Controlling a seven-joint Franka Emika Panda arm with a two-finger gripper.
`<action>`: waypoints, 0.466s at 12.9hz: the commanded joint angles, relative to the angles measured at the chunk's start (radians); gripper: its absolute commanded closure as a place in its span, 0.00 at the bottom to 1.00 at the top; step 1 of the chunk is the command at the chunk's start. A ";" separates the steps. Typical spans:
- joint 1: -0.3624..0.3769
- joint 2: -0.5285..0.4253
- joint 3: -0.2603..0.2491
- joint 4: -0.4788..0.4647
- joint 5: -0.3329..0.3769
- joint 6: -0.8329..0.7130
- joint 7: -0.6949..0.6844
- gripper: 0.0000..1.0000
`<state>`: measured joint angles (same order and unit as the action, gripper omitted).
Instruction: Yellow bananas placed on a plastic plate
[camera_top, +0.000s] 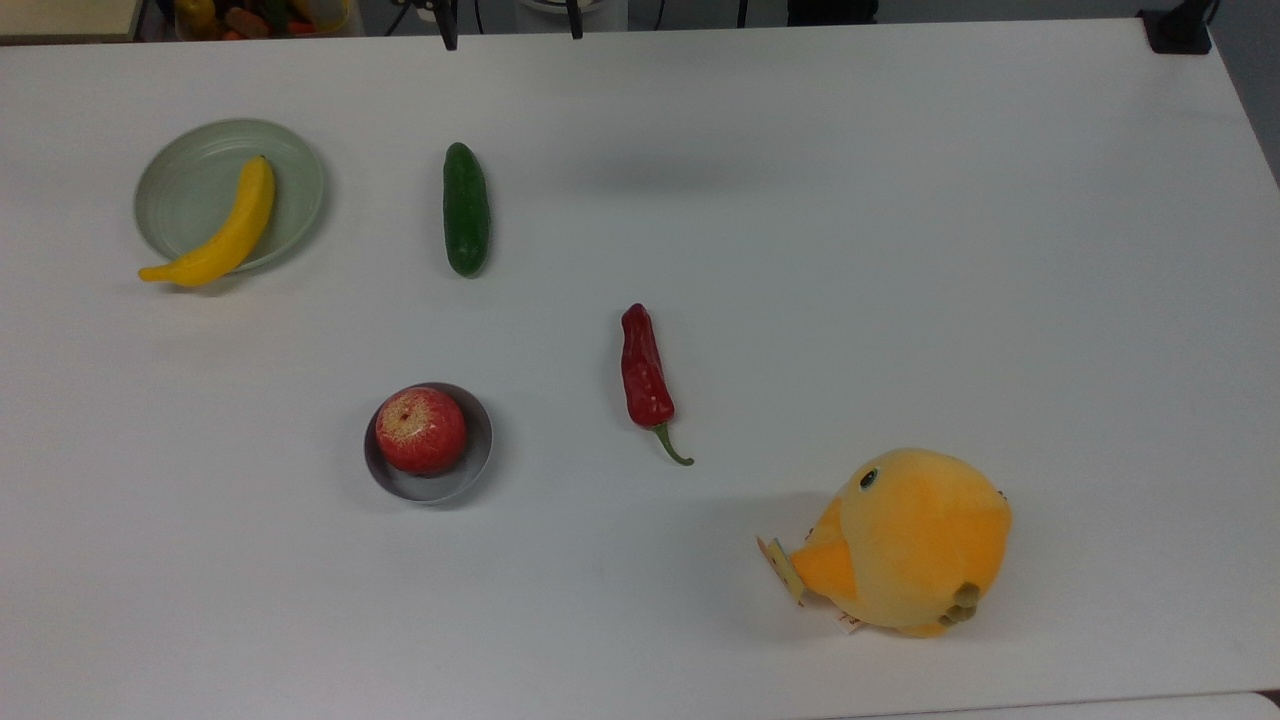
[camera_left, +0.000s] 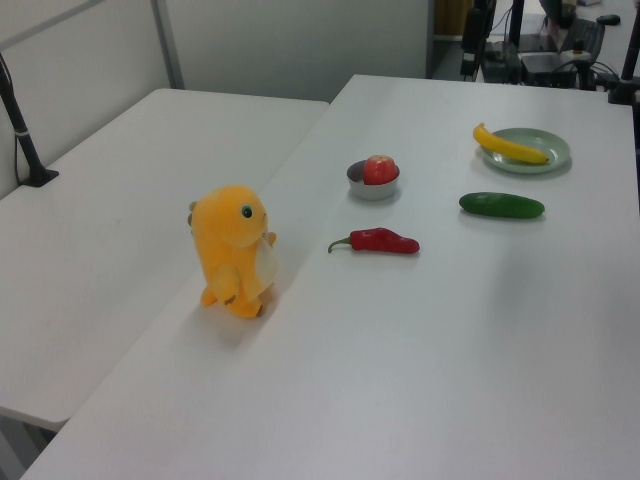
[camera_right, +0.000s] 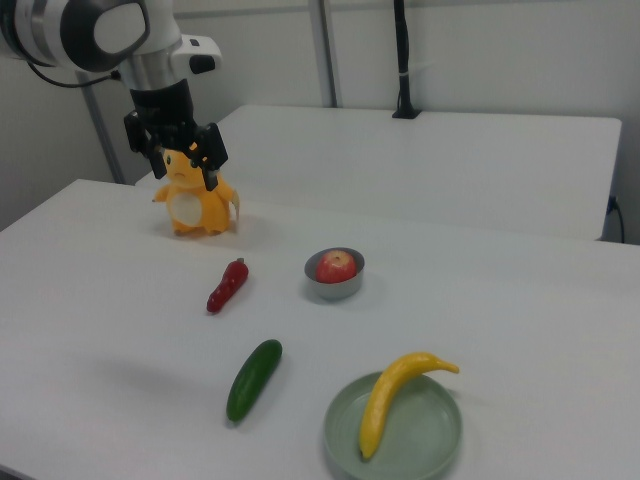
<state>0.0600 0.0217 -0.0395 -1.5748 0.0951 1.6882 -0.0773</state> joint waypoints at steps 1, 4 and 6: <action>0.015 -0.016 -0.008 -0.027 -0.015 0.022 -0.027 0.00; 0.014 -0.013 -0.008 -0.027 -0.037 0.021 -0.048 0.00; 0.014 -0.013 -0.011 -0.027 -0.058 0.001 -0.074 0.00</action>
<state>0.0603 0.0217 -0.0396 -1.5823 0.0676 1.6925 -0.1111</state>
